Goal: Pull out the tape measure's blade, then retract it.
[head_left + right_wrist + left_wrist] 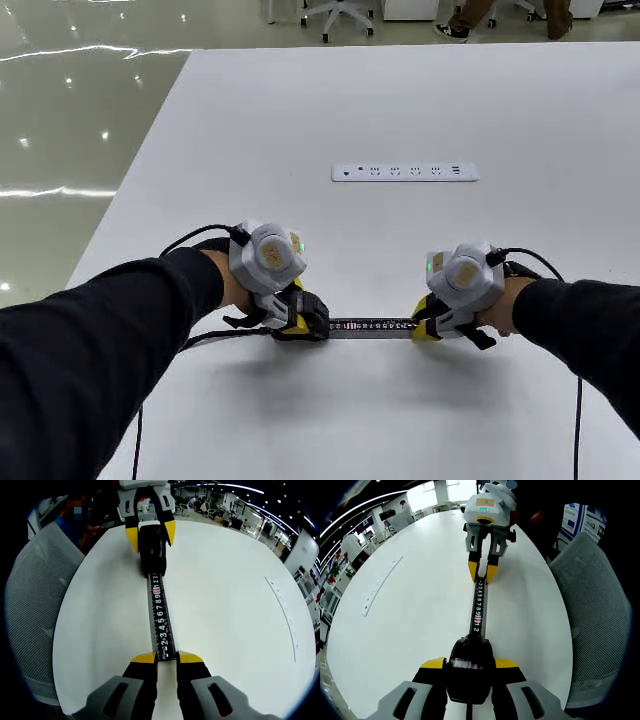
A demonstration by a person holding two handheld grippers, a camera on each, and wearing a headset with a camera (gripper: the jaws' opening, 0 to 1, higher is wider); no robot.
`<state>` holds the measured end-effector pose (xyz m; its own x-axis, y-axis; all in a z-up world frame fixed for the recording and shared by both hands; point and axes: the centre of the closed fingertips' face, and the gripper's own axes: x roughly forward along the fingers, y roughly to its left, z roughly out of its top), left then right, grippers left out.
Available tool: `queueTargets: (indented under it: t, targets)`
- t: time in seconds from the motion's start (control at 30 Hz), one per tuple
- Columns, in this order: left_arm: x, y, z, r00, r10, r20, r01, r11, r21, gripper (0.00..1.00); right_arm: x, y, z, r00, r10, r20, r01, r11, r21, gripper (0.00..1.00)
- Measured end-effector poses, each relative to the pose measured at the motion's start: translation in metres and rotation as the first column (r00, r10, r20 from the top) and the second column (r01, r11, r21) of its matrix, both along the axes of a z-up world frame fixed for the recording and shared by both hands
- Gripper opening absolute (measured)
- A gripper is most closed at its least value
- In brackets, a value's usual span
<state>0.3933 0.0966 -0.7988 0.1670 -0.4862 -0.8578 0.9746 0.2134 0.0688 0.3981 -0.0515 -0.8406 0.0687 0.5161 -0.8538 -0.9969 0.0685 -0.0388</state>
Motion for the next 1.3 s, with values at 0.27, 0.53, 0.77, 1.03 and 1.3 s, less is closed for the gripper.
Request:
queueTargets:
  t: [0.27,0.53,0.77,1.03,1.3]
  targets:
    - [0.0,0.0,0.0,1.0,0.002,0.0,-0.002,1.0,-0.002,0.3,-0.003,-0.014,0.002,1.0,-0.004,0.005,0.004,1.0,-0.007,0.09]
    - [0.0,-0.001,0.0,1.0,0.005,-0.002,-0.005,1.0,0.0,0.3,-0.005,-0.021,0.003,1.0,-0.005,0.008,0.006,1.0,-0.008,0.09]
    - [-0.001,0.0,0.0,1.0,0.007,-0.003,-0.007,1.0,0.0,0.31,-0.007,-0.028,0.003,1.0,-0.001,0.016,0.002,1.0,-0.013,0.09]
    - [-0.001,0.0,0.0,1.0,0.011,-0.004,-0.011,1.0,0.0,0.31,-0.005,-0.04,0.001,1.0,-0.015,0.018,0.015,1.0,-0.017,0.09]
    - [-0.001,0.0,0.0,1.0,0.015,-0.008,-0.015,1.0,-0.001,0.31,-0.004,-0.054,0.003,0.999,-0.031,0.017,0.031,0.999,-0.021,0.09]
